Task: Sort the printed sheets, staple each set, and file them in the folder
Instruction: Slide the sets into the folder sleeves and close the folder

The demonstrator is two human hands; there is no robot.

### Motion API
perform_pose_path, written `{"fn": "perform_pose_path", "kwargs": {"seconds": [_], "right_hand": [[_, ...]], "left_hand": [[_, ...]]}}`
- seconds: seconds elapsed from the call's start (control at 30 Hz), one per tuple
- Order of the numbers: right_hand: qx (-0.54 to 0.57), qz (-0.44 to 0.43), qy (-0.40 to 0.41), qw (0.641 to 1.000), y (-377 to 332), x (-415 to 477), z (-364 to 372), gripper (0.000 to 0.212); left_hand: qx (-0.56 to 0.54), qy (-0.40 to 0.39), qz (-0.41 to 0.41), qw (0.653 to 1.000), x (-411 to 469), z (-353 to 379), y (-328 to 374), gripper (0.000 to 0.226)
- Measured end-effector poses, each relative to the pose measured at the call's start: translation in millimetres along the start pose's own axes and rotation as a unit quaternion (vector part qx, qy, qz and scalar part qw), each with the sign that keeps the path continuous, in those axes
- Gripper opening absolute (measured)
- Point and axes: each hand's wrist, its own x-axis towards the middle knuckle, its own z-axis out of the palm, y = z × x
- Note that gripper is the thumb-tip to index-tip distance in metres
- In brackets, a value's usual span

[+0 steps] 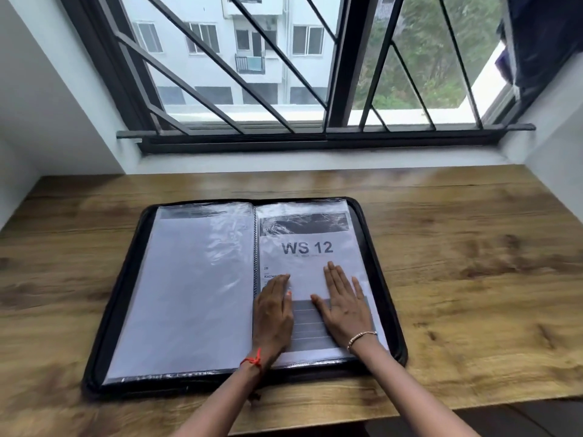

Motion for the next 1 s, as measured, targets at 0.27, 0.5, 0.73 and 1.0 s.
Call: {"fn": "perform_pose_path", "kwargs": {"seconds": [0.27, 0.5, 0.73, 1.0], "right_hand": [[-0.013, 0.133, 0.062, 0.989, -4, 6, -12, 0.093], [0.053, -0.025, 0.052, 0.997, -92, 37, -6, 0.088], [0.071, -0.123, 0.002, 0.990, -154, 52, -2, 0.091], [0.062, -0.152, -0.029, 0.986, -169, 59, -10, 0.053]], "left_hand": [[0.033, 0.053, 0.007, 0.998, 21, -58, -34, 0.032], [0.155, 0.134, -0.234, 0.950, 29, -131, -87, 0.048], [0.130, 0.125, -0.299, 0.937, 30, -166, -115, 0.036], [0.060, 0.152, -0.316, 0.935, 41, -172, -125, 0.018]]}}
